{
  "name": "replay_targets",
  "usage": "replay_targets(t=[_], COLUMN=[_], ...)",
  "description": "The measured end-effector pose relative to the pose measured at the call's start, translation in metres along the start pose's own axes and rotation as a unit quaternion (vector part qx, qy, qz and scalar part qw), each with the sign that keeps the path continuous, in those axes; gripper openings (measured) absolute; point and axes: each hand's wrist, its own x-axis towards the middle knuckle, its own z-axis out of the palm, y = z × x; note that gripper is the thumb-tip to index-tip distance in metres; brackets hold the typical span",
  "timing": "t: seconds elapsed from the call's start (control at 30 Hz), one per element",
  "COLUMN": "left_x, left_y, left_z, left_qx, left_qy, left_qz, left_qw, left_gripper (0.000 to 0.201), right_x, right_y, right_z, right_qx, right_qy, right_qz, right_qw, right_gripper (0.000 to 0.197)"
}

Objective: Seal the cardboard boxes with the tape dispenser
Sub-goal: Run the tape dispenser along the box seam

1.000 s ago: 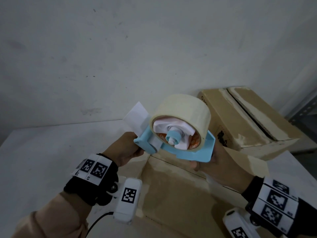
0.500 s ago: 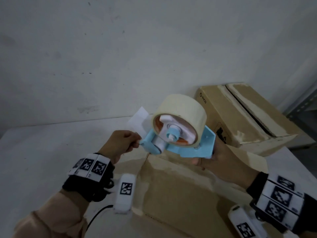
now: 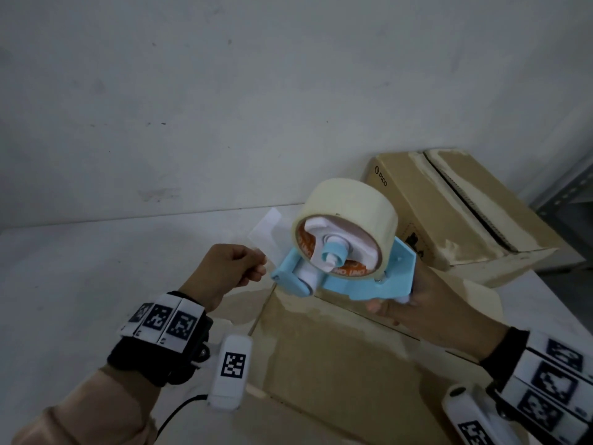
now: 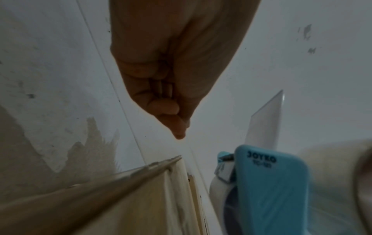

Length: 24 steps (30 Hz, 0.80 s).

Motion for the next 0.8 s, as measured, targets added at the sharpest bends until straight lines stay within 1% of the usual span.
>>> replay_targets(t=[0.07, 0.17, 0.2, 0.3, 0.37, 0.4, 0.43, 0.5, 0.53, 0.8], left_x=[0.001, 0.006, 0.007, 0.006, 0.003, 0.002, 0.001, 0.0, 0.0, 0.003], left_y=[-0.005, -0.012, -0.013, -0.017, -0.02, -0.021, -0.023, -0.024, -0.024, -0.025], left_z=[-0.002, -0.019, -0.025, -0.032, -0.029, -0.028, -0.028, -0.027, -0.027, -0.024], left_qx=[0.002, -0.01, -0.009, 0.006, 0.02, 0.023, 0.022, 0.015, 0.012, -0.015], left_qy=[0.018, 0.076, 0.079, 0.051, 0.027, 0.024, 0.028, 0.037, 0.04, 0.062], left_qz=[0.001, 0.006, 0.009, -0.003, -0.012, -0.014, -0.014, -0.009, -0.005, 0.003], left_qw=[1.0, 0.997, 0.997, 0.999, 0.999, 0.999, 0.999, 0.999, 0.999, 0.998], left_gripper=[0.026, 0.025, 0.024, 0.02, 0.019, 0.019, 0.018, 0.017, 0.017, 0.021], right_x=[-0.002, -0.009, -0.01, -0.013, -0.016, -0.017, -0.017, -0.019, -0.019, -0.019], right_y=[0.002, 0.006, 0.008, 0.012, 0.013, 0.011, 0.009, 0.001, -0.002, -0.006], right_z=[-0.001, -0.004, -0.006, -0.011, -0.013, -0.013, -0.013, -0.011, -0.01, -0.008], right_qx=[-0.004, -0.003, -0.008, -0.058, -0.059, -0.055, -0.047, -0.042, -0.045, -0.052], right_qy=[-0.001, 0.016, 0.02, 0.018, 0.019, 0.016, 0.012, 0.008, 0.011, 0.015], right_qz=[0.006, 0.021, 0.027, 0.049, 0.054, 0.056, 0.056, 0.055, 0.054, 0.045], right_qw=[1.0, 1.0, 0.999, 0.997, 0.997, 0.997, 0.997, 0.998, 0.998, 0.998], right_gripper=[0.035, 0.041, 0.045, 0.069, 0.076, 0.074, 0.066, 0.04, 0.033, 0.027])
